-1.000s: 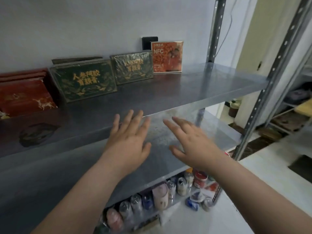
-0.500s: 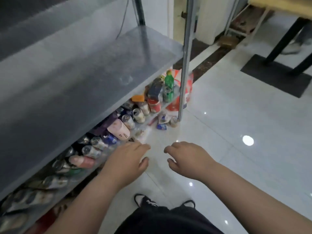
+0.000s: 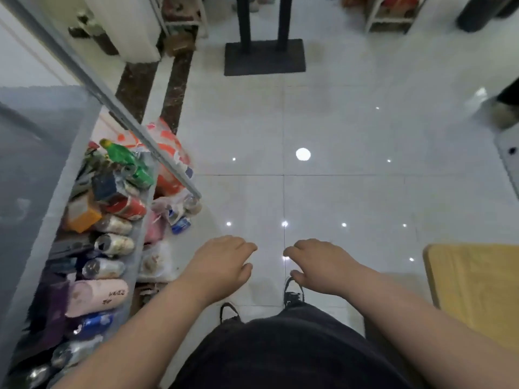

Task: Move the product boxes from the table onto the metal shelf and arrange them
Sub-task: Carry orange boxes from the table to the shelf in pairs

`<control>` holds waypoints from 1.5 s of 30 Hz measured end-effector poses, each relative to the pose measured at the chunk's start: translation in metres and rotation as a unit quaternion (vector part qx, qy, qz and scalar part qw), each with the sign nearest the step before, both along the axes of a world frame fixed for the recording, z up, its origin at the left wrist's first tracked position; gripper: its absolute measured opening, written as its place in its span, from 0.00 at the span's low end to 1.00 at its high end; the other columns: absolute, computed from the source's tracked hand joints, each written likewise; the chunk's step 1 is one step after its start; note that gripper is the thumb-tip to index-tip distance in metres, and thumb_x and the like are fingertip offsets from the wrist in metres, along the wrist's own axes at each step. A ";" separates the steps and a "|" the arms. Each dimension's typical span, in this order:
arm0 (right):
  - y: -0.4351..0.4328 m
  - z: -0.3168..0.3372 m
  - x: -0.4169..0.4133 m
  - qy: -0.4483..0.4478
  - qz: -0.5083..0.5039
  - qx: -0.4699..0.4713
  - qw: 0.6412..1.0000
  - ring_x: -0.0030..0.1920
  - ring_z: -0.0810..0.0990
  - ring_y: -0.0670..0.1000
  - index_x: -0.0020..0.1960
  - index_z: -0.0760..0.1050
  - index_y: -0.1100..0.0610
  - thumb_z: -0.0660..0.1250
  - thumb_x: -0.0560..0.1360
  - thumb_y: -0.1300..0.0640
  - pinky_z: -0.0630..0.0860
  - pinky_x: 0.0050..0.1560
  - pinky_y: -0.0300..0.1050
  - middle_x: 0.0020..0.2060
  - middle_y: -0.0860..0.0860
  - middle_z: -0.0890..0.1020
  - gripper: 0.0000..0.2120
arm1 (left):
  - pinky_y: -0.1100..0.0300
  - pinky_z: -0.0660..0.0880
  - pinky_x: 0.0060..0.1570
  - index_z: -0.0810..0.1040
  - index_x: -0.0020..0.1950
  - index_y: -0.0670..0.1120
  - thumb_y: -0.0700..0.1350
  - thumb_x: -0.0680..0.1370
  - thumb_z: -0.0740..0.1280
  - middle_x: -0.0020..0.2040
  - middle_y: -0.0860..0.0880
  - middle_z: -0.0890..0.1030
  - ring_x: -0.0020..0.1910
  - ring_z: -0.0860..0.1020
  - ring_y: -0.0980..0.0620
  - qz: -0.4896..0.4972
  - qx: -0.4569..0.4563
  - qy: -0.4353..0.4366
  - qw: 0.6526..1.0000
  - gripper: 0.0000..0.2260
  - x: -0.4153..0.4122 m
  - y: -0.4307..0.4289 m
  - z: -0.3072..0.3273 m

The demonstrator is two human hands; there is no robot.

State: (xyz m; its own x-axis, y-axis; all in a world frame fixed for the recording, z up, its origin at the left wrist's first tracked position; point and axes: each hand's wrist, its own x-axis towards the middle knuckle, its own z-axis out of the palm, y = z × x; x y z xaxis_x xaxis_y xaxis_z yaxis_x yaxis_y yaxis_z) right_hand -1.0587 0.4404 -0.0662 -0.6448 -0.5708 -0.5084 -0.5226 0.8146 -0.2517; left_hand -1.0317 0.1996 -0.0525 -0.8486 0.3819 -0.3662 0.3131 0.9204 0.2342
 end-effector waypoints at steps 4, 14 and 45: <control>0.028 0.005 0.055 -0.010 -0.193 0.002 0.981 0.64 0.75 0.55 0.73 0.67 0.48 0.60 0.81 0.46 0.75 0.54 0.51 0.63 0.49 0.76 0.22 | 0.55 0.71 0.59 0.70 0.72 0.54 0.54 0.81 0.58 0.63 0.54 0.78 0.62 0.74 0.51 -0.132 0.015 -0.011 0.991 0.20 -0.007 0.029 -0.009; 0.077 0.016 0.239 -0.009 -0.508 0.002 0.862 0.64 0.75 0.52 0.75 0.66 0.48 0.60 0.81 0.46 0.75 0.54 0.47 0.68 0.49 0.75 0.22 | 0.56 0.72 0.58 0.69 0.73 0.55 0.55 0.81 0.58 0.67 0.55 0.75 0.65 0.72 0.52 -0.378 0.041 -0.018 0.925 0.20 0.043 0.143 0.000; 0.347 0.028 0.492 0.059 -0.759 -0.026 0.648 0.62 0.77 0.51 0.66 0.75 0.46 0.63 0.79 0.45 0.77 0.57 0.50 0.63 0.46 0.79 0.17 | 0.54 0.77 0.47 0.75 0.67 0.54 0.52 0.80 0.62 0.59 0.54 0.79 0.57 0.77 0.51 -0.548 0.086 -0.003 0.832 0.15 0.220 0.501 0.018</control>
State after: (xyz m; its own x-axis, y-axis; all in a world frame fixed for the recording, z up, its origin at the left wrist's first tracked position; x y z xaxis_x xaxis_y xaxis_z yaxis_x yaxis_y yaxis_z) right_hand -0.5666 0.7878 -0.0381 -0.5170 0.7517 -0.4096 0.8520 0.4057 -0.3309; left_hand -0.8119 0.7007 -0.0348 0.0465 0.9724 -0.2285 0.9407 0.0344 0.3375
